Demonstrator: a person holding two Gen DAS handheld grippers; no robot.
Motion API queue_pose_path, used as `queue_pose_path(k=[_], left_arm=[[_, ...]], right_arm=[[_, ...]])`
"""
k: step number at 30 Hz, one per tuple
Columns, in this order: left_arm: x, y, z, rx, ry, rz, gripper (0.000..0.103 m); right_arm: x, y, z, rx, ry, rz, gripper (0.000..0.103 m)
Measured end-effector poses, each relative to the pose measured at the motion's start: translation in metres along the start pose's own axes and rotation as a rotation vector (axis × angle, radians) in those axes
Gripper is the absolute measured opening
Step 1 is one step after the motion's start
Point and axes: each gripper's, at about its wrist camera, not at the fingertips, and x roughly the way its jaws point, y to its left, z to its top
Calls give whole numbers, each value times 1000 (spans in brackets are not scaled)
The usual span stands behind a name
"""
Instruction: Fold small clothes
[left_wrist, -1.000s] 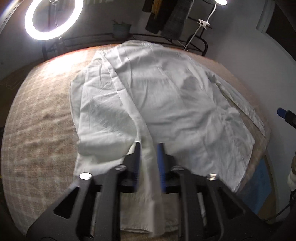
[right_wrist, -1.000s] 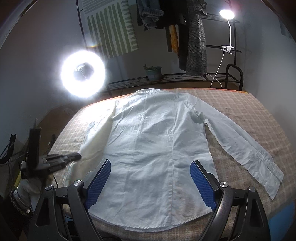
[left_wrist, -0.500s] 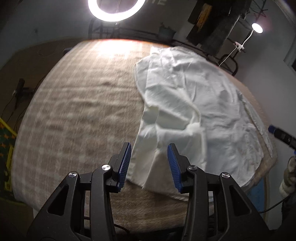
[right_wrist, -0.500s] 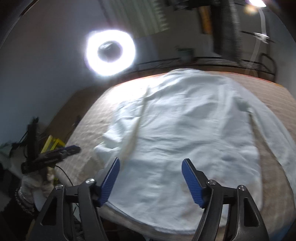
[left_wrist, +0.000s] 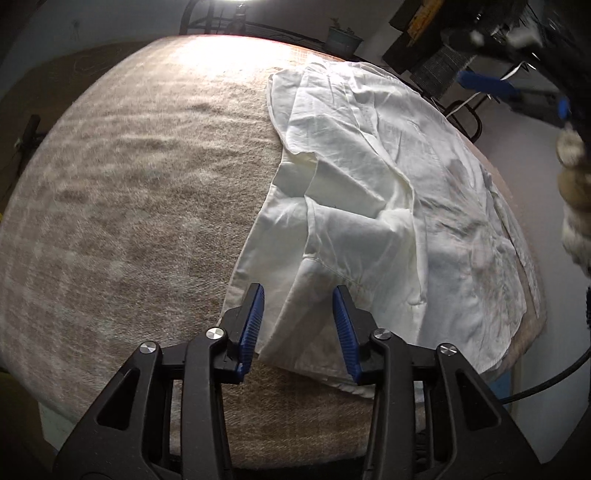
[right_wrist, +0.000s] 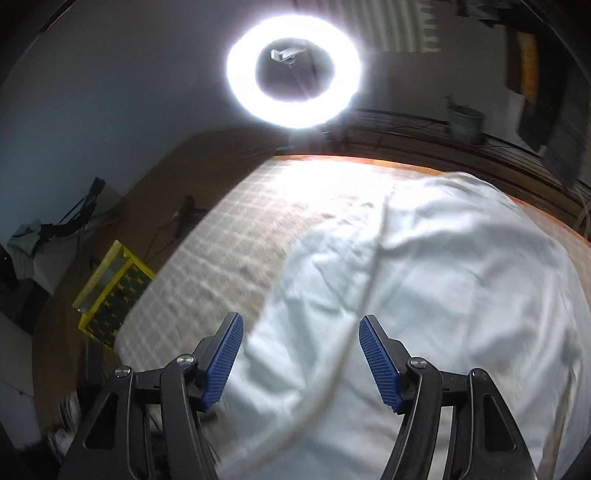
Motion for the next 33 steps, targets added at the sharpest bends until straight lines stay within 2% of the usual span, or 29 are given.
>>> queue_pose_path(k=[1, 5, 7, 10, 13, 16, 18, 20, 21, 23, 25, 29, 33], left_arm=[[2, 1, 0, -9, 4, -6, 30], [4, 5, 0, -28, 5, -21, 28], [5, 7, 0, -32, 5, -25, 21], [7, 10, 0, -40, 4, -26, 19], [7, 11, -1, -35, -1, -25, 16], [7, 11, -1, -27, -4, -23, 13], [8, 11, -1, -21, -4, -23, 11], [7, 13, -1, -26, -3, -23, 8], [6, 15, -1, -37, -2, -29, 6], [2, 19, -2, -57, -6, -39, 3], [-5, 23, -5, -72, -15, -54, 1], [-17, 33, -12, -95, -38, -43, 0], [-22, 41, -14, -118, -41, -67, 0]], right_arm=[[10, 2, 8, -5, 11, -3, 69], [69, 11, 41, -21, 93, -44, 69], [95, 13, 49, -8, 127, -47, 69], [136, 19, 63, 10, 191, -59, 69], [172, 32, 70, -29, 245, -144, 69], [201, 45, 72, -128, 292, -284, 69], [213, 46, 72, -162, 324, -328, 62], [221, 44, 71, -184, 354, -356, 39], [225, 42, 70, -193, 366, -370, 34], [224, 38, 70, -197, 357, -373, 15], [219, 34, 73, -177, 335, -352, 3], [196, 25, 86, -131, 265, -330, 1], [183, 14, 96, -42, 225, -269, 1]])
